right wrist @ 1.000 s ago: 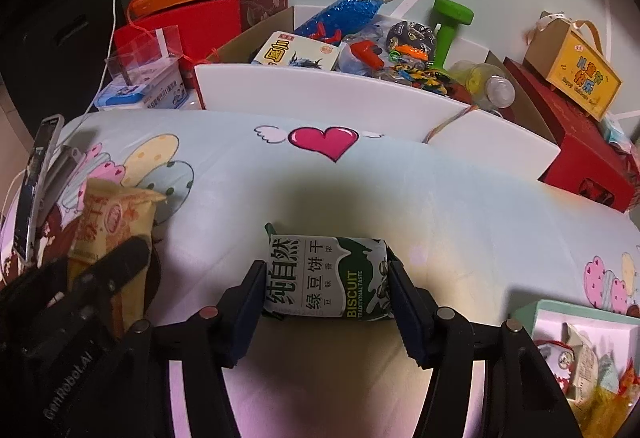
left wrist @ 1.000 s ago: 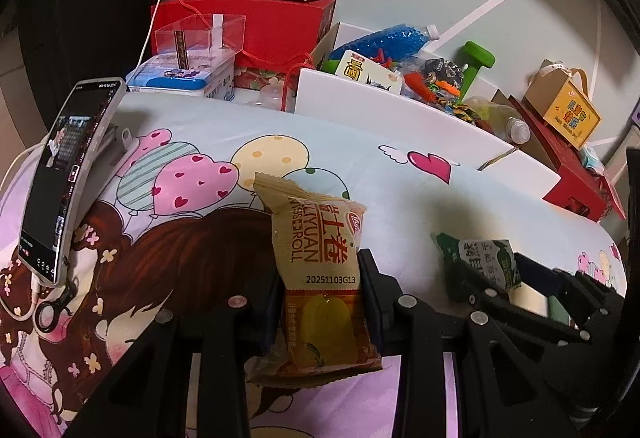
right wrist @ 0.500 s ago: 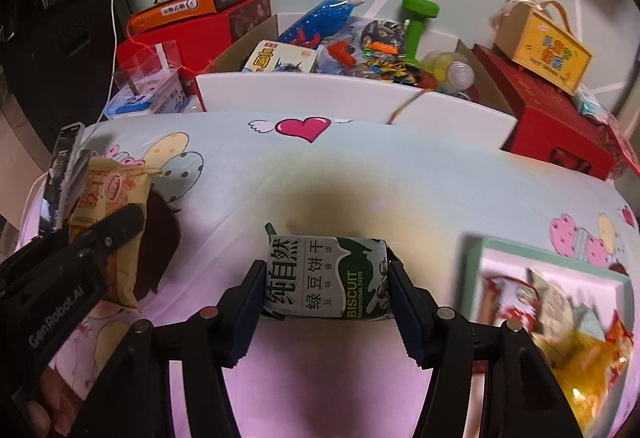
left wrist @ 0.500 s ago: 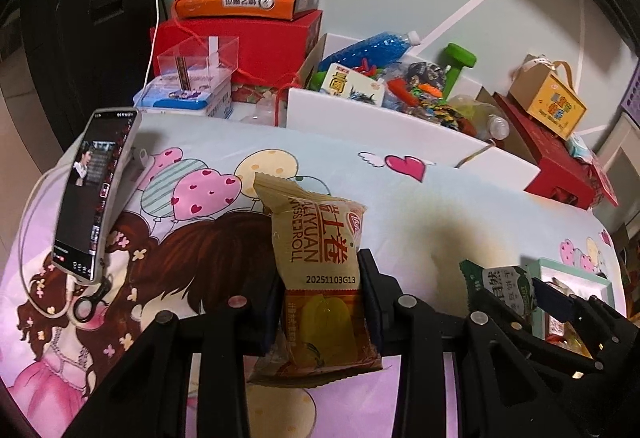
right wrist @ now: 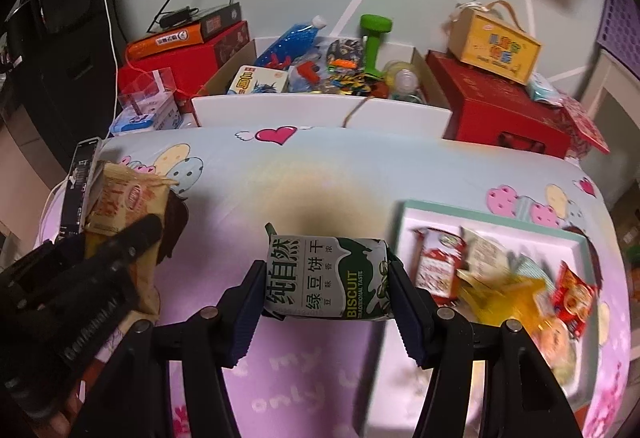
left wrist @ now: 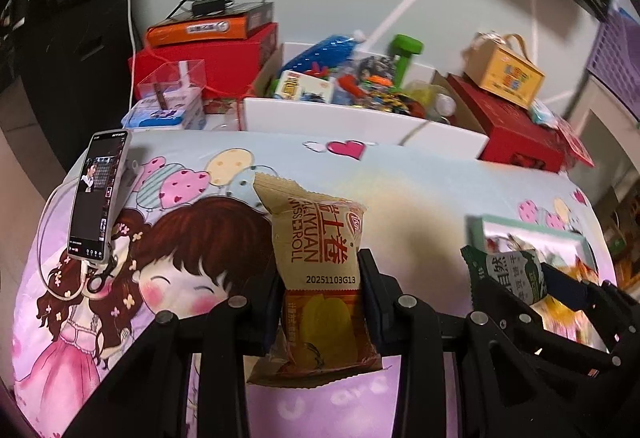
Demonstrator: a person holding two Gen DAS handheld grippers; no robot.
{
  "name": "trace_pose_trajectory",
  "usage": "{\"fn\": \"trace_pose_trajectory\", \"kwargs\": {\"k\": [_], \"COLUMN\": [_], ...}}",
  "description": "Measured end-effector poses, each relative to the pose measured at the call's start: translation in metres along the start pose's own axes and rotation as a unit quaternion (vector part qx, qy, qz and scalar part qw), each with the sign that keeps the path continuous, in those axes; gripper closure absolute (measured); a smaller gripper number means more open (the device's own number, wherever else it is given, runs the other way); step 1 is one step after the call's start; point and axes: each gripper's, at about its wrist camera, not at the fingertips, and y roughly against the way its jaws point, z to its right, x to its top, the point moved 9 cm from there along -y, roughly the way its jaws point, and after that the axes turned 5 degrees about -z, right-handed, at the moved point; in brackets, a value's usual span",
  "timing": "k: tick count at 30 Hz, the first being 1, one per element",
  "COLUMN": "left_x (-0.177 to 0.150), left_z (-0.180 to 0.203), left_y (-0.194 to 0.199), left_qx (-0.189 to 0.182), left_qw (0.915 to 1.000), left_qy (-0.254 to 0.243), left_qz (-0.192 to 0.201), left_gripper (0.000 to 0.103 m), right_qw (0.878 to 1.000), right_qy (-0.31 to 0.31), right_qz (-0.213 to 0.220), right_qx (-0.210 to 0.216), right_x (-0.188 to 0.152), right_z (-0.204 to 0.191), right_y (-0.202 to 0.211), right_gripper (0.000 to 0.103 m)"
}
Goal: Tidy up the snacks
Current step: 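Carry the Swiss roll bag and biscuit box over the white tray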
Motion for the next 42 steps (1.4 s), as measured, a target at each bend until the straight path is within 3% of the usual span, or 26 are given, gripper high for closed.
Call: {"fn": "trace_pose_trajectory", "kwargs": {"k": [14,30,42], "left_x": [-0.038,-0.040,-0.050], "left_z": [0.046,0.104,0.165], "left_y": [0.030,0.036,0.033], "left_qx": [0.003,0.004,-0.032], "left_qw": [0.9980,0.9916,0.9825], "left_qy": [-0.063,-0.128,-0.182], "left_qz": [0.000,0.019,0.020], "left_gripper": [0.066,0.066,0.066], "right_qw": [0.999,0.995,0.988], "right_qy": [-0.049,-0.094,-0.145], "right_qz": [0.014,0.031,0.038], "right_qx": [-0.019,-0.026,-0.038], "right_x": [-0.042,-0.058,-0.067], "right_z": [0.047,0.103,0.164], "right_y": [0.041,0.045,0.049], "right_gripper": [0.040,0.040,0.040]}}
